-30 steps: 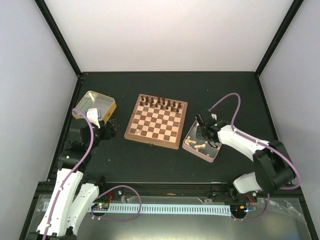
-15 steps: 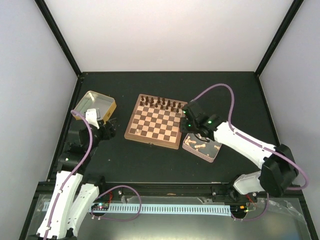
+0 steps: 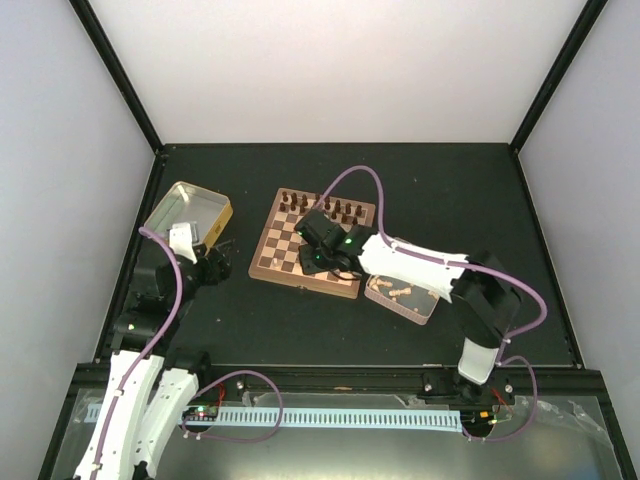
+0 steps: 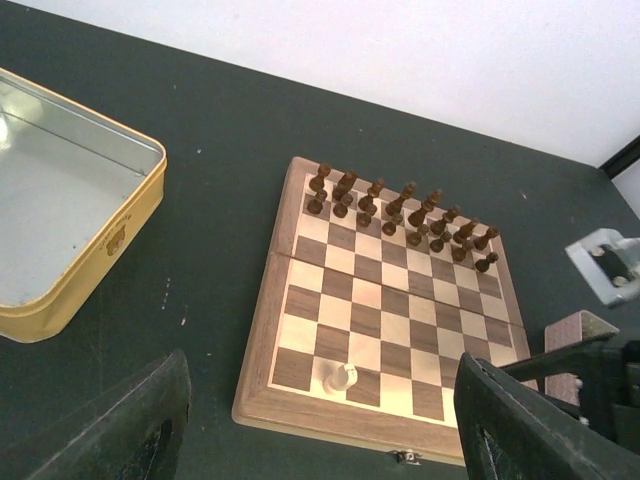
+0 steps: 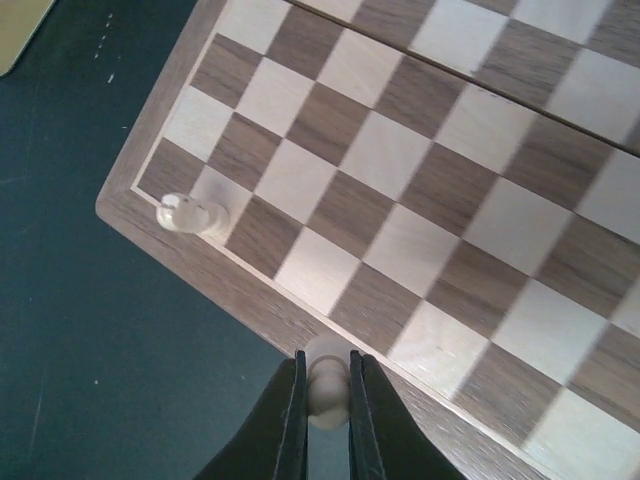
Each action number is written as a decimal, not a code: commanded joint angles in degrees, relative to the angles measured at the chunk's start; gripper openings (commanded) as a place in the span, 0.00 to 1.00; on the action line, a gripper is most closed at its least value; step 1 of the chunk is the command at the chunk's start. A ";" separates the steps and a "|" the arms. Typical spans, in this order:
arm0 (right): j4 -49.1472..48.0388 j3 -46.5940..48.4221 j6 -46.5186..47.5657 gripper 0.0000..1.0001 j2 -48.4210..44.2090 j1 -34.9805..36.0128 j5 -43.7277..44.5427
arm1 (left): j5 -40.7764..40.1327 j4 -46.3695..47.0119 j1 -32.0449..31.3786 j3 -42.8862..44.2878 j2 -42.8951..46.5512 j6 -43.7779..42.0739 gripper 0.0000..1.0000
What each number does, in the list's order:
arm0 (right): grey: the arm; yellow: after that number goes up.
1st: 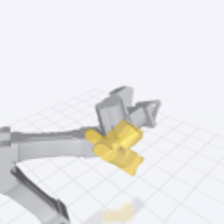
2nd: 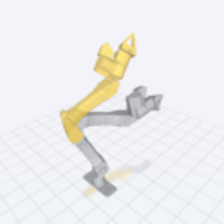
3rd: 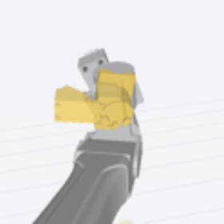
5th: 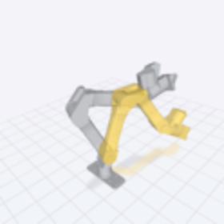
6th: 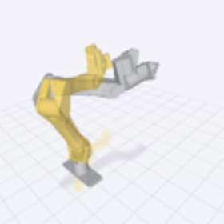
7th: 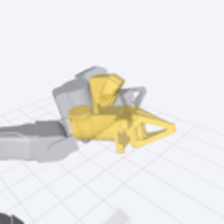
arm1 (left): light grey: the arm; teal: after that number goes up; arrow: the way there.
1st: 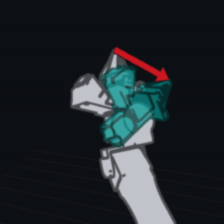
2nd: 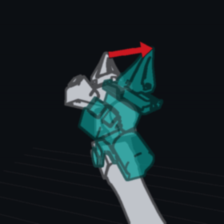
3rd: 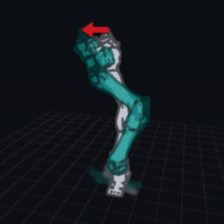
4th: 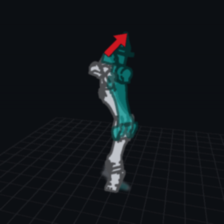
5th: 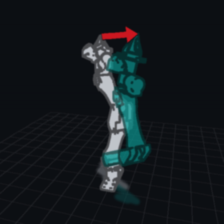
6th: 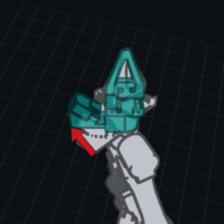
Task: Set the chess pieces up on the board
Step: Place the chess piece on the chessboard.
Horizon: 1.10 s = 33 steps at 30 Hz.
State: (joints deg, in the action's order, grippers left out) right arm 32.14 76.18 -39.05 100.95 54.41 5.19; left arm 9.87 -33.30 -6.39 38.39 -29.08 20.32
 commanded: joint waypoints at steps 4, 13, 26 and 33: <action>2.14 8.31 2.10 0.04 7.91 2.80 1.59 | 1.10 -1.22 -0.14 -0.48 0.09 0.23 0.74; 4.83 14.93 3.11 0.05 15.96 3.76 3.91 | 5.02 -0.54 -0.13 -0.93 -1.76 0.94 0.74; 3.04 15.19 3.22 0.28 16.36 3.52 2.27 | -1.76 -3.08 -0.04 2.32 -5.77 1.01 0.99; -3.35 4.72 -0.88 0.29 6.25 1.26 0.96 | 9.39 -2.00 -0.17 3.04 -9.69 -3.45 0.95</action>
State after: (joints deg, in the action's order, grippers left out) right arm 33.56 86.76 -36.80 115.09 57.43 6.68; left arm 11.90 -35.31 -6.42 39.22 -37.26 19.57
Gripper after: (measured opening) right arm 0.288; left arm 0.988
